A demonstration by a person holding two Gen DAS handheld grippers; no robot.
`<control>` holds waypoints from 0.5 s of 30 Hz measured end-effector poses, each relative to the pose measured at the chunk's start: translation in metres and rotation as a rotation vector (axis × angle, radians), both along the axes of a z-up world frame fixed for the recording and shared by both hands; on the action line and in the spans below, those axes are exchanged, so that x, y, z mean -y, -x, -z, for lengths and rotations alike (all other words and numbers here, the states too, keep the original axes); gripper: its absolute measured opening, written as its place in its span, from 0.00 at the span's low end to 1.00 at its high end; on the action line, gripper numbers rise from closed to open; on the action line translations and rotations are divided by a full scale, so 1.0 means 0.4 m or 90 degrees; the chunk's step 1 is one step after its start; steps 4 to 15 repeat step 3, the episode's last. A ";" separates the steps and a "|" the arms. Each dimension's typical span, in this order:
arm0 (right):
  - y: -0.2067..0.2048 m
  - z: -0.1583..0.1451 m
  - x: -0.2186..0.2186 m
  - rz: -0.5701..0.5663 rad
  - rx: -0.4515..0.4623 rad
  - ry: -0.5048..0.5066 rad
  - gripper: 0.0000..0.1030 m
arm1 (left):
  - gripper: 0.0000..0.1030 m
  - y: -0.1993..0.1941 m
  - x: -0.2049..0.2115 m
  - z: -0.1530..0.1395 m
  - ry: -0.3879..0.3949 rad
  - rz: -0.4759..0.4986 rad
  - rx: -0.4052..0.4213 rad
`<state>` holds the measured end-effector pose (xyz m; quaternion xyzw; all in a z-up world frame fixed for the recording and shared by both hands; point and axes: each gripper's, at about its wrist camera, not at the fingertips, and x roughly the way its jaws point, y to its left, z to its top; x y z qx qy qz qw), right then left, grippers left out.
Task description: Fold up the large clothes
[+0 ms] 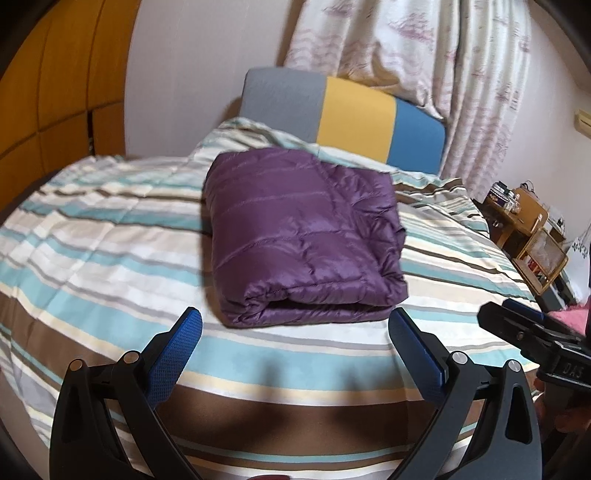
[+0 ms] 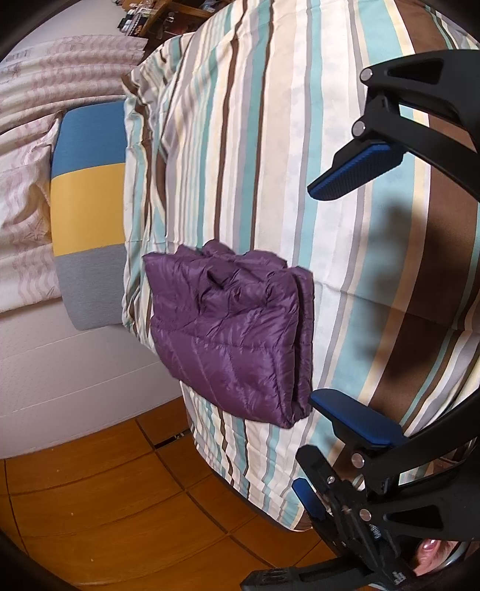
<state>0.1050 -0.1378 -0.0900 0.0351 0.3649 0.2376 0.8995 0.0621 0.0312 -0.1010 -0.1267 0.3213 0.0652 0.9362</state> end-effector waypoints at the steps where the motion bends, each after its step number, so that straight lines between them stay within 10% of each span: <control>1: -0.009 0.009 0.005 0.004 -0.008 -0.001 0.98 | 0.97 -0.008 -0.016 0.010 0.004 -0.012 -0.008; 15: -0.049 0.048 0.029 0.030 -0.042 0.001 0.98 | 0.97 -0.026 -0.052 0.030 0.005 -0.041 -0.030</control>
